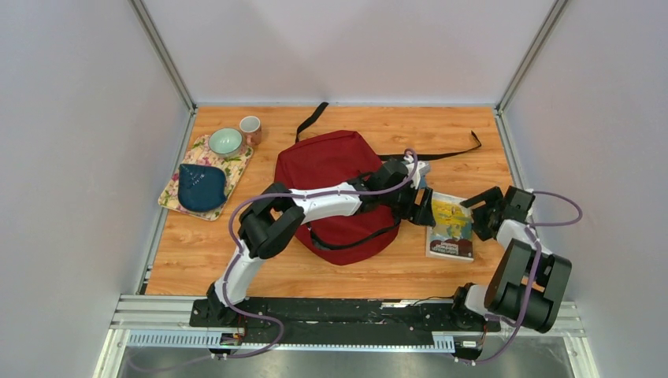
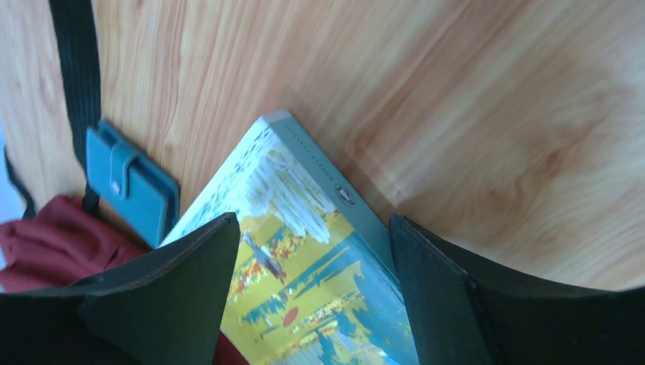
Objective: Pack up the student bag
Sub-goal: Pick up the book from the center of the board.
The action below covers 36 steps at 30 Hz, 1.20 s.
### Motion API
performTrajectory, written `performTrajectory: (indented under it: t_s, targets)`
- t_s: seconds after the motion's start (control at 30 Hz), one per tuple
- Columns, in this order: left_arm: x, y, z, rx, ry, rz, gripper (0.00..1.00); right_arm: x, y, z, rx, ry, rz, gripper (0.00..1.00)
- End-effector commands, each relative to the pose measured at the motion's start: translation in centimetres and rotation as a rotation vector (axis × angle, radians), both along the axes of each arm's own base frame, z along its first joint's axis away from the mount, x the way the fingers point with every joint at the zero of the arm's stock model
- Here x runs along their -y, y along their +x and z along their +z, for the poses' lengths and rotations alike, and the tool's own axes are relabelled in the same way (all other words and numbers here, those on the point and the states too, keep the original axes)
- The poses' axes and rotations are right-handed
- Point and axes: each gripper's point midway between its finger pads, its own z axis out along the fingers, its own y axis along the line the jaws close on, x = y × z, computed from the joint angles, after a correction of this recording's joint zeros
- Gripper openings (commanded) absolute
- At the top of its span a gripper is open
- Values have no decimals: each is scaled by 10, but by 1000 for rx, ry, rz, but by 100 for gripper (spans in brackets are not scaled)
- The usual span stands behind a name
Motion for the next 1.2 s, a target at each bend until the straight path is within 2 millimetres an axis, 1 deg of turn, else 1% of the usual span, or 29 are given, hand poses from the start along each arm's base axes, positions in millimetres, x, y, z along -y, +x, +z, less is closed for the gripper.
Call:
performTrajectory:
  t_s: [0.0, 0.03, 0.1, 0.13, 0.17, 0.23, 0.37, 0.5, 0.53, 0.6, 0.63, 0.67, 0.7, 0.77, 0.9, 0.93, 1.0, 1.03, 1.07, 1.1, 1.13, 1.17]
  targets:
    - [16, -11, 3, -97, -47, -38, 84, -51, -52, -27, -129, 166, 72, 80]
    - [16, -12, -7, -118, -32, -35, 84, -54, -53, -25, -118, 172, 79, 80]
    - [17, -14, -16, -138, -27, -40, 84, -56, -54, -19, -89, 167, 88, 80]
    - [19, -16, -29, -164, -14, -41, 84, -59, -57, -20, -90, 168, 92, 80]
    - [22, -14, -29, -173, -19, -42, 84, -60, -59, -20, -89, 163, 99, 80]
    - [24, -18, -42, -211, -5, -54, 82, -63, -63, -20, -88, 165, 112, 80]
    - [31, -24, -39, -235, -40, -70, 81, -73, -69, -23, -89, 195, 149, 80]
    - [39, -30, -20, -240, -98, -113, 79, -82, -73, -25, -77, 223, 181, 79]
    - [43, -30, -13, -231, -116, -122, 75, -85, -74, -25, -73, 235, 193, 79]
    - [46, -33, -5, -226, -136, -145, 71, -89, -75, -25, -69, 247, 207, 79]
    - [48, -32, 1, -222, -148, -152, 66, -90, -75, -24, -67, 250, 213, 79]
    - [49, -34, 2, -226, -149, -158, 64, -91, -75, -24, -65, 252, 215, 78]
    - [49, -34, 3, -226, -152, -161, 57, -91, -74, -22, -58, 253, 216, 78]
    - [49, -35, 4, -223, -155, -167, 53, -92, -74, -20, -52, 254, 221, 78]
    - [48, -36, 3, -224, -148, -175, 29, -92, -70, -12, -32, 255, 232, 78]
    - [47, -37, 5, -222, -149, -177, 22, -92, -68, -10, -26, 253, 236, 78]
    - [45, -37, 8, -209, -150, -178, 0, -91, -67, -5, -31, 245, 244, 78]
    - [43, -38, 15, -197, -154, -179, 0, -89, -62, 2, -18, 239, 249, 78]
    - [41, -36, 17, -179, -151, -166, 0, -90, -63, 6, -19, 241, 252, 78]
    - [39, -35, 30, -142, -162, -168, 0, -90, -63, 10, -12, 241, 257, 79]
    - [34, -35, 30, -133, -146, -162, 0, -90, -57, 22, 13, 237, 269, 79]
    - [32, -31, 34, -105, -144, -145, 0, -91, -59, 30, 20, 234, 271, 80]
